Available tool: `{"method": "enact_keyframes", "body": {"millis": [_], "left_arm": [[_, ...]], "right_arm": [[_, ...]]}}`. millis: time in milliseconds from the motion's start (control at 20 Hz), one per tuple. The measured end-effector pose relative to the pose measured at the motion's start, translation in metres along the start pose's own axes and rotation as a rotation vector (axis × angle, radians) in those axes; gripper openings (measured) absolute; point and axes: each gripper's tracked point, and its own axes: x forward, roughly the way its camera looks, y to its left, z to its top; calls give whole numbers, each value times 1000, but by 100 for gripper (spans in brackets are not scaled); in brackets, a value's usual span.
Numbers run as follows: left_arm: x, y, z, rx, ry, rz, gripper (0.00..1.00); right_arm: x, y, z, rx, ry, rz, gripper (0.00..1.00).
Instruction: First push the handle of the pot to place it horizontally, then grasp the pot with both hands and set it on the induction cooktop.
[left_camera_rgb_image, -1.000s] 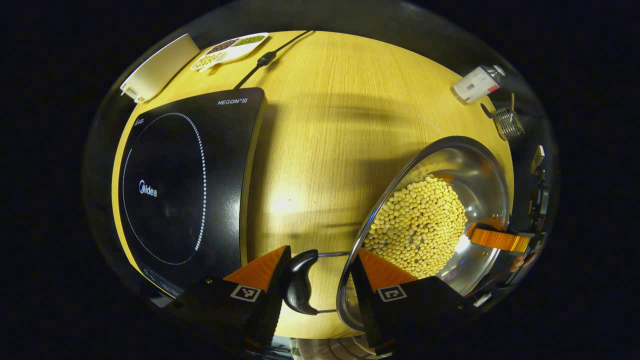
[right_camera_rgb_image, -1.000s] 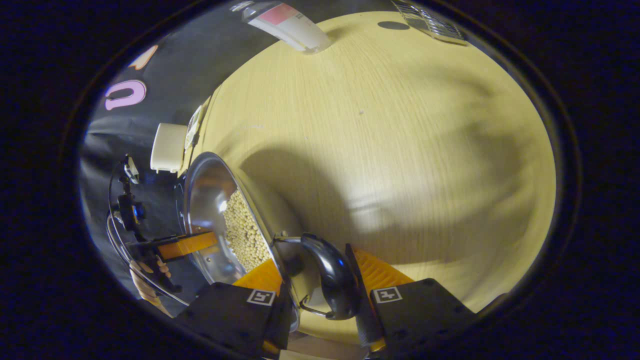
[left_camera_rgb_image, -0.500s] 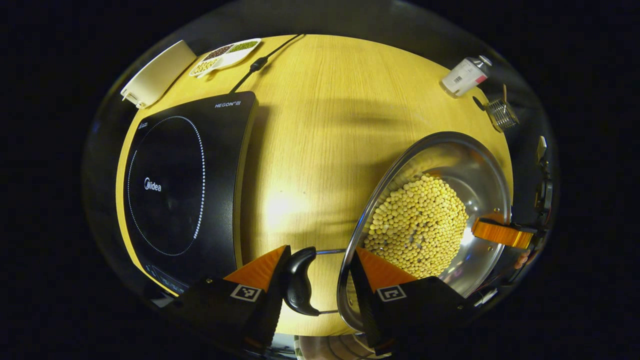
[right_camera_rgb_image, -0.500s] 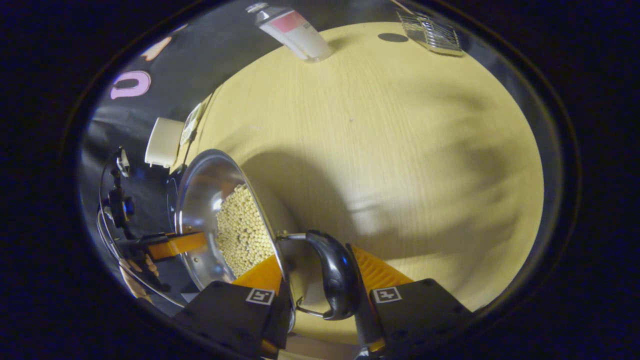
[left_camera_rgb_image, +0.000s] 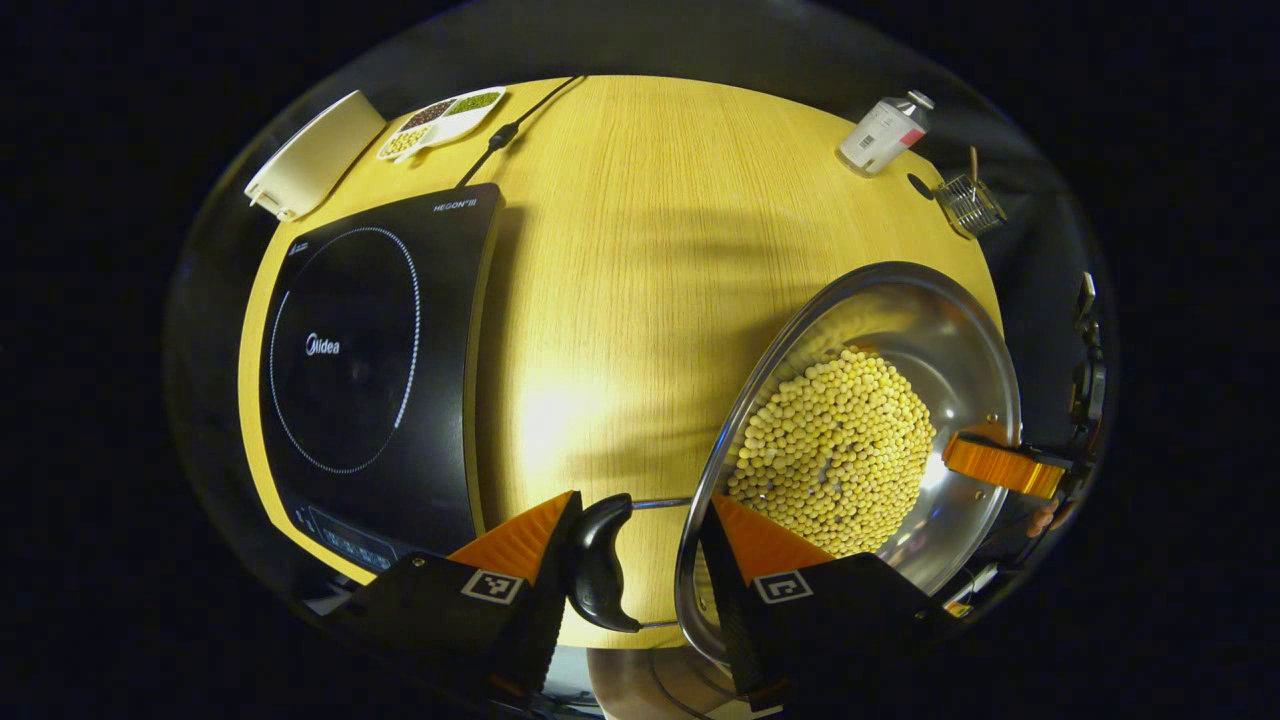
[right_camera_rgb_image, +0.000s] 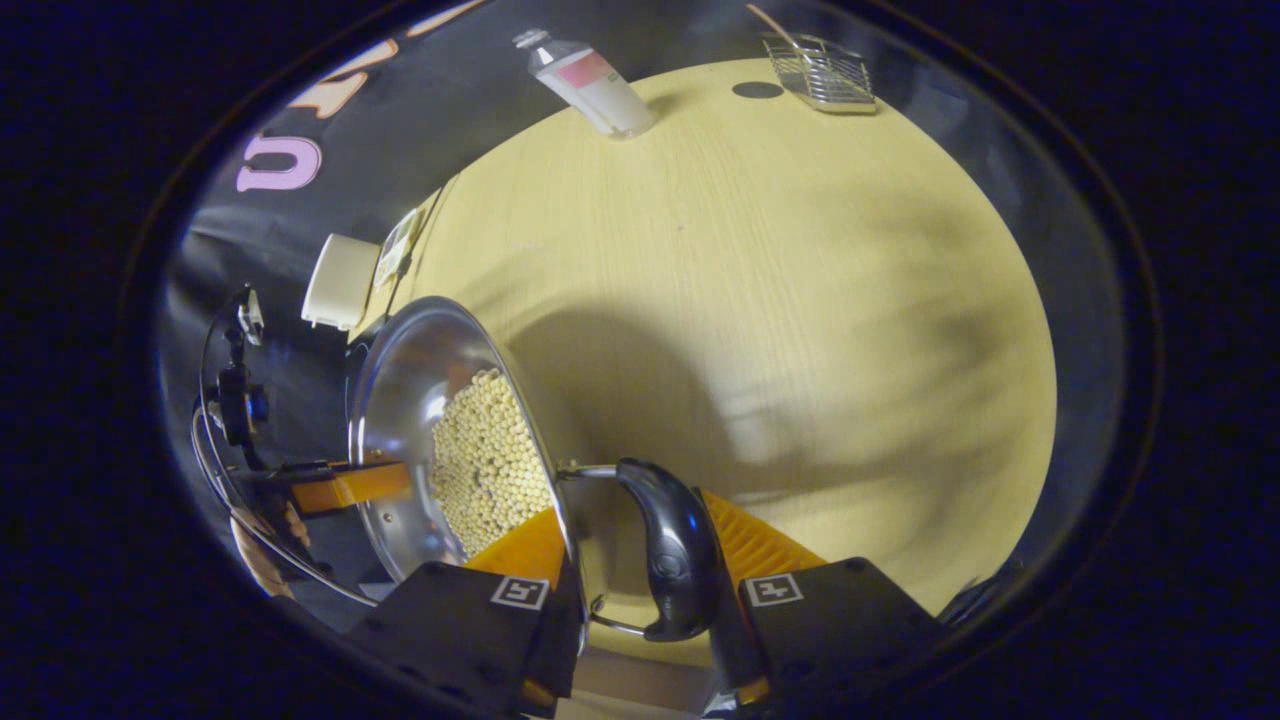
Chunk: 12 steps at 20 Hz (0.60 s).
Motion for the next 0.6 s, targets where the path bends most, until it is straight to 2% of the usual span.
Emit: {"method": "enact_keyframes", "body": {"millis": [100,350,400,600], "left_arm": [[-7,-1,-9,11,-8,4,67],[-23,5,-30,27,1,7,71],[-25,8,-33,33,1,6,69],[-32,23,-46,56,1,-9,69]], "right_arm": [[-7,0,-12,4,-3,5,51],[-19,7,-37,11,-20,4,51],[-21,10,-42,13,-24,2,56],[-26,25,-62,32,-48,-14,56]]}}
